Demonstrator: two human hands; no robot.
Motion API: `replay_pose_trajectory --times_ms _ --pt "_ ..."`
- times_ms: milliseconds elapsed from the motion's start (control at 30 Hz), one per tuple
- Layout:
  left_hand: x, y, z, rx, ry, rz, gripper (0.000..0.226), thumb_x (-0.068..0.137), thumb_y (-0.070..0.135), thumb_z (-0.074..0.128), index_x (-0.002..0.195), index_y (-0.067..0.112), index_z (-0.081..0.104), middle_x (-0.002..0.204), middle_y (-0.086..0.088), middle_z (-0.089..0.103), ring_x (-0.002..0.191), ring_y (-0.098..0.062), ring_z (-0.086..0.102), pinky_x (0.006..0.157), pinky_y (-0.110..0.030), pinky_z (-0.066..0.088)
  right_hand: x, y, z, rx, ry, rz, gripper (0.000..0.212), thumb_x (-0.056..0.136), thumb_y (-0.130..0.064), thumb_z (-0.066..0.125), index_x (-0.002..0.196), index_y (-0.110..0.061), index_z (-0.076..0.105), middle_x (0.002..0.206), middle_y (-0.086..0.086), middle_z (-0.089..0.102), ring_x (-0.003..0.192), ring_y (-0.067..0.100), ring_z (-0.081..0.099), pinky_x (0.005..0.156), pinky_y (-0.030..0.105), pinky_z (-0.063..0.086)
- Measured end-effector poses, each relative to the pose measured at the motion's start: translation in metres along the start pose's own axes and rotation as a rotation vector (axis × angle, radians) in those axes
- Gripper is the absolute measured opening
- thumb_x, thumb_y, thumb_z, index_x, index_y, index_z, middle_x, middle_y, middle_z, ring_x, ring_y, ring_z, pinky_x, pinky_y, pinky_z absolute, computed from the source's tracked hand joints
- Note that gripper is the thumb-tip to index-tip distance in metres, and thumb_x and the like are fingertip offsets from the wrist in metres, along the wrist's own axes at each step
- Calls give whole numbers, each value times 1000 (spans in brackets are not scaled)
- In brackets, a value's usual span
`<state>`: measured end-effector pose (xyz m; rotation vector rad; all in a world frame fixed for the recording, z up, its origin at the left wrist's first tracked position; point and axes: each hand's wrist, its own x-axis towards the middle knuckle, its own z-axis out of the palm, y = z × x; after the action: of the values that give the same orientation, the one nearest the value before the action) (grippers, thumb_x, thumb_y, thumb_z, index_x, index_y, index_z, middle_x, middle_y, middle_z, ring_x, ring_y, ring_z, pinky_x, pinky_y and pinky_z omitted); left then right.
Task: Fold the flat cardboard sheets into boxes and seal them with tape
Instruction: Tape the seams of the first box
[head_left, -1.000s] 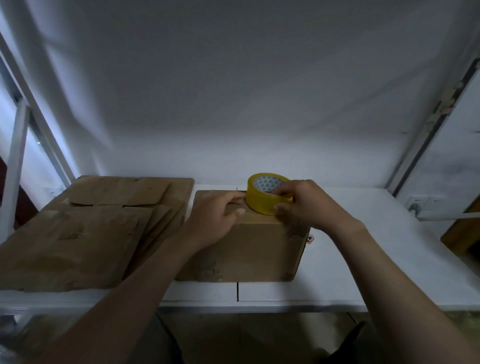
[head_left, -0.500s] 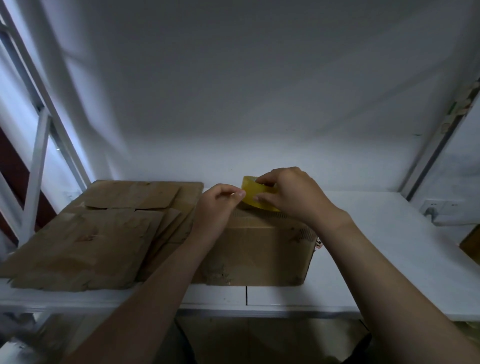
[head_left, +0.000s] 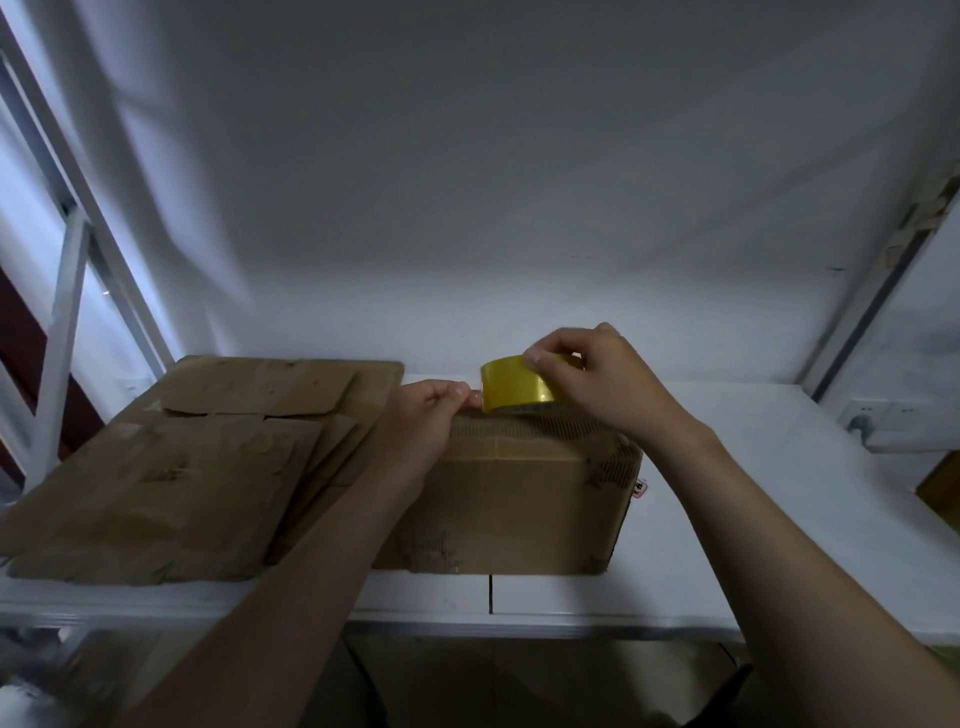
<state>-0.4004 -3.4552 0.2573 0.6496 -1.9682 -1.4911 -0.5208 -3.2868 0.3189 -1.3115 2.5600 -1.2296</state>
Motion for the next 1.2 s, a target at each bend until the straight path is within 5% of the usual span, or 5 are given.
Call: replay_pose_trajectory --times_ms 100,267,433,800,1200 --pt "-2 -1 -1 28 -10 34 27 101 30 57 86 22 79 94 13 76 97 -4 64 83 -27 47 -2 4 0 69 60 69 36 99 -55 52 92 -26 71 93 -12 66 87 4 58 69 22 38" --pt "-2 -6 -4 56 -22 59 23 99 32 60 90 25 79 93 16 76 94 2 64 85 -28 49 -1 9 -6 105 -49 373 55 89 -75 48 119 -30 61 126 -1 50 103 17 58 82 35 46" --pt "-4 -4 -6 80 -70 86 18 100 29 60 92 28 76 89 24 75 89 10 65 78 -23 47 2 5 -7 307 -238 511 36 95 -38 59 128 -26 53 114 8 58 80 26 67 76 43 54" --pt "0 2 -5 29 -7 134 13 100 20 59 92 24 69 87 9 74 89 -4 68 83 -30 53 16 35 -2 144 -33 -141 74 91 -6 70 149 -43 42 124 -1 58 106 17 63 86 34 59" --pt "2 18 -4 -2 -187 -88 20 100 23 55 92 17 73 86 3 77 91 -12 71 92 -32 53 -4 56 21 93 121 -169 70 97 -7 64 152 -42 39 116 -4 52 105 2 51 82 10 44"
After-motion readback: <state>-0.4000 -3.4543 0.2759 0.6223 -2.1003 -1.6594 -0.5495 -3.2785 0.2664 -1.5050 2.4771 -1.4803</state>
